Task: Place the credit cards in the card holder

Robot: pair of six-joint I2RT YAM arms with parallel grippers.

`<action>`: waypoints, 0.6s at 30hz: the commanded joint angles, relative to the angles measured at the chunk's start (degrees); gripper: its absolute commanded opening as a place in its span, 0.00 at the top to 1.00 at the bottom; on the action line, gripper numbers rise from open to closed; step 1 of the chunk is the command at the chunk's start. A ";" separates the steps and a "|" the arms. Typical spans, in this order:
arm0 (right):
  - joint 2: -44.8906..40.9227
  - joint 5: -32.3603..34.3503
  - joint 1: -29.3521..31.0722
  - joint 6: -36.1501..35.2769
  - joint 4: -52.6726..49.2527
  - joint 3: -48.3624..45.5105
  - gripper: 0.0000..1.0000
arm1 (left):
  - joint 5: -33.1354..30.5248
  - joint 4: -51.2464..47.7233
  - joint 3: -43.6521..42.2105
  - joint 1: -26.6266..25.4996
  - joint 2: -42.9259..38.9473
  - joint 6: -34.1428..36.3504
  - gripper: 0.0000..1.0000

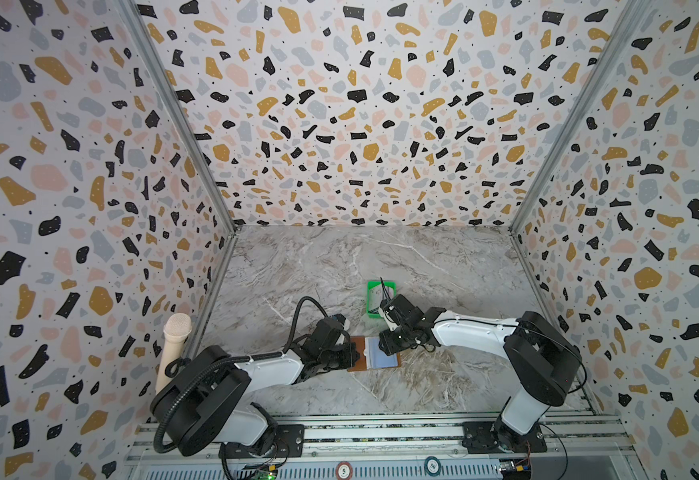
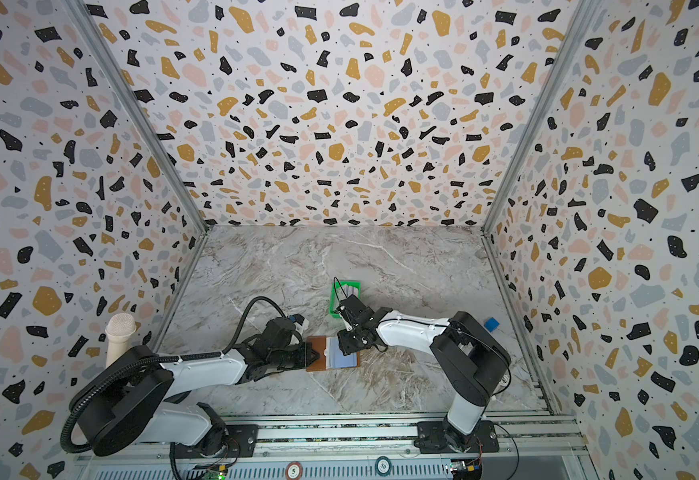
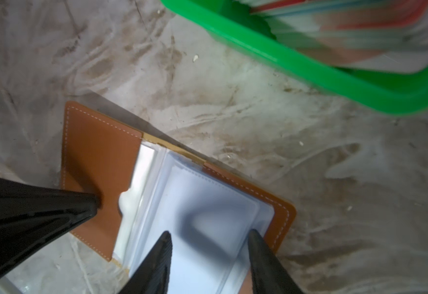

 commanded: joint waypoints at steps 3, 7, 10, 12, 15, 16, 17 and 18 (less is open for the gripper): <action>0.58 -0.79 1.09 0.49 0.27 -0.38 0.51 | 0.14 -0.05 -1.30 0.20 1.30 0.93 1.00; 0.33 -2.35 1.70 0.99 1.53 -0.56 0.53 | 0.32 0.64 -1.64 0.19 1.93 0.72 1.00; 0.11 -2.68 1.88 1.19 2.03 -0.60 0.54 | 0.37 1.19 -1.99 0.19 2.12 0.49 1.00; -0.23 -3.29 1.89 1.19 2.52 -0.54 0.54 | 0.54 1.52 -2.19 0.15 2.29 0.34 1.00; -0.08 -4.12 1.92 1.36 3.01 -0.59 0.53 | 0.71 1.89 -2.37 0.20 2.43 0.21 1.00; -0.09 -4.36 1.92 1.60 3.16 -0.55 0.52 | 0.72 1.98 -2.37 0.20 2.56 0.17 1.00; -0.15 -4.72 1.92 1.80 3.51 -0.56 0.52 | 0.68 1.98 -2.37 0.20 2.64 0.21 1.00; -0.30 -5.10 1.90 2.12 3.84 -0.55 0.52 | 0.80 1.98 -2.33 0.20 2.69 0.23 1.00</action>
